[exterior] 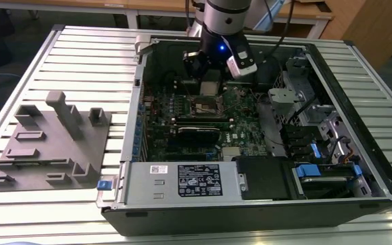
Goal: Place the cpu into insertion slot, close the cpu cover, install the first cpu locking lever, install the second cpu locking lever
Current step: 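Place the cpu into insertion slot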
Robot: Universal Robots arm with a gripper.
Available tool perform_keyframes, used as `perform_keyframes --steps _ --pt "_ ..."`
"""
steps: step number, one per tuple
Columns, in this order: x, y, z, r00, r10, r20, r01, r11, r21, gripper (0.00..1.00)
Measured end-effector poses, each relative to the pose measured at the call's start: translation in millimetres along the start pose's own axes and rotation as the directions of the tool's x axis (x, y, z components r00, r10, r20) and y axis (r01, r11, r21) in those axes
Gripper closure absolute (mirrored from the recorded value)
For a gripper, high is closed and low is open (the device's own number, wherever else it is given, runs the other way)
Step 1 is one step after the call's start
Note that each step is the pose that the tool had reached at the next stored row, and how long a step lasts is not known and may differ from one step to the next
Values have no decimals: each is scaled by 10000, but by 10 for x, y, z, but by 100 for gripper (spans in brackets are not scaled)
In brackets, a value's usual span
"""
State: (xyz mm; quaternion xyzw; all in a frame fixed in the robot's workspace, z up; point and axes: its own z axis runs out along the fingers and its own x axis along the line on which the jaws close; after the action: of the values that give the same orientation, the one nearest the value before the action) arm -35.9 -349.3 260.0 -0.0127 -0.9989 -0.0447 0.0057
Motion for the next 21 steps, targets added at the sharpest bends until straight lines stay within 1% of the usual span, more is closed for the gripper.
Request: perform_keyframes --steps 5,9,14,19,21 --pt "4 -8 87 10000 -1 6 1 10000 -1 46" --pt "9 -14 153 10000 -3 31 3 10000 -2 46" --pt "10 -16 173 10000 -3 37 3 10000 -1 46" --pt "10 -23 256 10000 -5 51 5 10000 -2 46" --pt "10 -24 261 10000 -5 50 5 10000 0 46"
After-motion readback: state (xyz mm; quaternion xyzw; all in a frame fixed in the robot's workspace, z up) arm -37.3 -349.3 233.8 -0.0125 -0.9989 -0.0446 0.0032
